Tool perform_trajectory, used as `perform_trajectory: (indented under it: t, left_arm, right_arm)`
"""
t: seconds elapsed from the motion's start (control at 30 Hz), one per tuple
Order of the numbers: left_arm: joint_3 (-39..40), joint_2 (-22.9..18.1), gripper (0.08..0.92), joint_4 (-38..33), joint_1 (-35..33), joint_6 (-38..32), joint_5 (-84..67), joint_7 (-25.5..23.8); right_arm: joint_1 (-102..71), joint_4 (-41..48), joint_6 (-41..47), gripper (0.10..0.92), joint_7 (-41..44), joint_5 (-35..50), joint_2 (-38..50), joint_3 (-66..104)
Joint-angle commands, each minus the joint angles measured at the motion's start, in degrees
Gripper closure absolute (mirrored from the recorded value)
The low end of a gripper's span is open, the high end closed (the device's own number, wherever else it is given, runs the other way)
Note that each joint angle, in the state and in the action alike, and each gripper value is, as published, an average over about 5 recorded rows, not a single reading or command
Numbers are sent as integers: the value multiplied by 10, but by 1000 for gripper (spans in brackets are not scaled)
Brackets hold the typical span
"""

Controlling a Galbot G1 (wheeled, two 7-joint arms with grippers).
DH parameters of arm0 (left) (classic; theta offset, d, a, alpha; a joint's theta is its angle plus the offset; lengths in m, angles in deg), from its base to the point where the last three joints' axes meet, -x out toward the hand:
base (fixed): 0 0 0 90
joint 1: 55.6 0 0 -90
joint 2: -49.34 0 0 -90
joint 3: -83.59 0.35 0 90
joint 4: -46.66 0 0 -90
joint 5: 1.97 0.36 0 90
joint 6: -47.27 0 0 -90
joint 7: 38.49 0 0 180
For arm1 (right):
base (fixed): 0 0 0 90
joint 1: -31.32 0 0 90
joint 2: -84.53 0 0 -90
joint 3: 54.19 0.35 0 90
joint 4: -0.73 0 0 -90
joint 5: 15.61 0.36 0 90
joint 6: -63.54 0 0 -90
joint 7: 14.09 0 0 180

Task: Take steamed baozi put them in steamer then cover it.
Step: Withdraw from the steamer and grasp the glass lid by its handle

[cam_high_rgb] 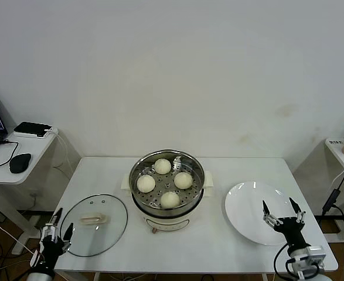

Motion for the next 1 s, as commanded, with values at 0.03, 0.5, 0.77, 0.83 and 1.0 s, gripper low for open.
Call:
perform_trajectory:
  t: [0.03, 0.5, 0.77, 0.83, 1.0]
  left_arm:
    - [63, 10, 177, 73, 49, -16, 144, 10]
    - [118, 29, 177, 159, 137, -11, 142, 0]
    - [126, 40, 177, 191, 175, -7, 133, -3]
    - [128, 42, 177, 196, 181, -6, 131, -5]
    - [131, 45, 177, 210, 197, -4, 129, -7]
  right_arm:
    - [-30, -7, 6, 203, -9, -16, -20, 20]
    - [-50, -18, 0, 203, -10, -37, -34, 25]
    - [-55, -18, -2, 203, -9, -37, -33, 30]
    - [-56, -17, -2, 203, -9, -38, -33, 29]
    - [-58, -15, -4, 203, -8, -39, -34, 28]
